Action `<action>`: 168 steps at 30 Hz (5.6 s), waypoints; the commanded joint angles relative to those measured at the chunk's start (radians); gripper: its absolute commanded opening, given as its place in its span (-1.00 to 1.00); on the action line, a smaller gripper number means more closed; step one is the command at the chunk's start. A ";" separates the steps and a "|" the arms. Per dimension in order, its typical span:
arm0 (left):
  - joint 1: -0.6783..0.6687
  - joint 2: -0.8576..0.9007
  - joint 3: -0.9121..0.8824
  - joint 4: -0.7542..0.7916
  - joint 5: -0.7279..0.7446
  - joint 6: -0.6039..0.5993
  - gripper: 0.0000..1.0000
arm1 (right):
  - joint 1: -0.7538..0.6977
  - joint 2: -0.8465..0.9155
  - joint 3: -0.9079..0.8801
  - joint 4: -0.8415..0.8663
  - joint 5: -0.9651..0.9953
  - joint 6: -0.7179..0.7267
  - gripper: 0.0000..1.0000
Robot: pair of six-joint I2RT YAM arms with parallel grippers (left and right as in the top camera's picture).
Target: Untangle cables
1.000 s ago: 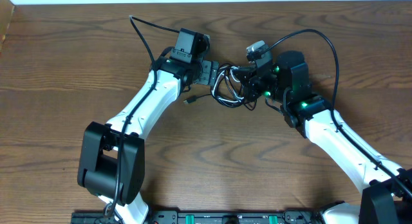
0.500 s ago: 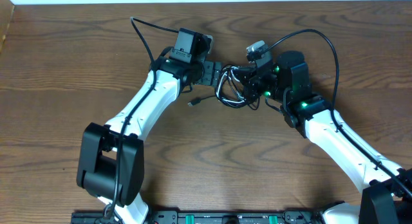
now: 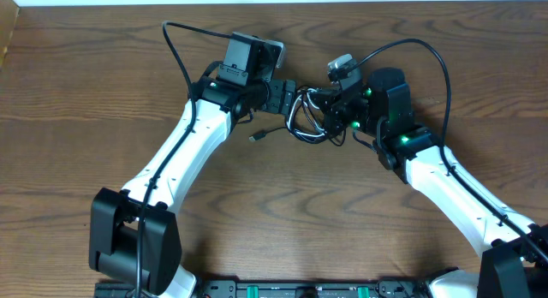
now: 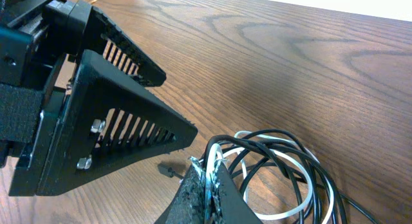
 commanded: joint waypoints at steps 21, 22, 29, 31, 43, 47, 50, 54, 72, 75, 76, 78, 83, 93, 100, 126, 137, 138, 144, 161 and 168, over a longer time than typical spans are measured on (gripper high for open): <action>0.002 0.141 0.021 0.055 0.015 0.052 0.65 | -0.005 0.000 0.016 0.014 -0.007 0.000 -0.98; 0.002 0.144 0.021 0.059 0.015 0.052 0.64 | -0.005 0.000 0.016 0.014 -0.007 0.000 -0.98; 0.002 0.153 0.021 0.063 0.015 0.052 0.30 | -0.005 0.000 0.016 0.014 -0.007 0.000 -0.98; 0.002 0.153 0.021 0.063 0.016 0.052 0.00 | -0.005 0.000 0.016 0.013 -0.007 0.001 -0.98; 0.002 0.153 0.021 0.066 0.016 0.051 0.07 | -0.005 0.000 0.016 0.013 -0.007 0.000 -0.98; 0.002 0.153 0.021 0.066 0.064 0.052 0.25 | -0.005 0.000 0.016 0.013 -0.007 0.000 -0.98; 0.002 0.153 0.021 0.070 0.063 0.052 0.25 | -0.005 0.000 0.016 0.013 -0.007 0.000 -0.98; 0.002 0.154 0.021 0.084 0.063 0.052 0.22 | -0.005 0.000 0.016 0.013 -0.007 0.001 -0.98; 0.002 0.193 0.004 0.103 0.060 0.051 0.06 | -0.005 0.000 0.016 -0.001 -0.007 0.000 -0.98; 0.002 0.193 0.004 0.103 0.060 0.051 0.06 | -0.005 0.000 0.016 -0.002 -0.007 0.000 -0.98; 0.002 0.193 0.004 0.103 0.060 0.051 0.06 | -0.005 0.000 0.016 -0.002 -0.007 0.000 -0.98; 0.002 0.193 0.004 0.103 0.060 0.051 0.04 | -0.005 0.000 0.016 -0.002 -0.007 0.000 -0.98; 0.002 0.193 0.004 0.104 0.061 0.052 -0.85 | -0.005 0.000 0.016 -0.002 -0.007 0.000 -0.98; 0.002 0.136 0.009 0.102 0.060 0.052 -0.85 | -0.005 0.000 0.016 -0.012 -0.006 0.000 -0.98; 0.003 0.005 0.009 0.067 0.036 0.091 -0.85 | -0.014 0.000 0.016 -0.013 -0.003 0.000 -0.98; 0.003 -0.105 0.009 -0.007 -0.057 0.116 -0.85 | -0.197 0.000 0.016 -0.097 0.012 -0.012 -0.98; 0.003 -0.105 0.009 -0.007 -0.057 0.116 -0.85 | -0.306 0.000 0.016 -0.152 0.095 -0.039 -0.98; 0.003 -0.105 0.009 -0.007 -0.057 0.116 -0.85 | -0.317 0.000 0.016 -0.154 0.095 -0.044 -0.98; 0.003 -0.105 0.009 -0.007 -0.057 0.120 -0.85 | -0.417 0.000 0.016 -0.175 0.098 -0.050 -0.98; 0.003 -0.105 0.009 -0.007 -0.079 0.124 -0.85 | -0.676 -0.028 0.016 -0.173 0.109 -0.056 -0.98; 0.003 -0.105 0.009 -0.007 -0.079 0.124 -0.85 | -0.814 -0.090 0.016 -0.169 0.109 -0.044 -0.98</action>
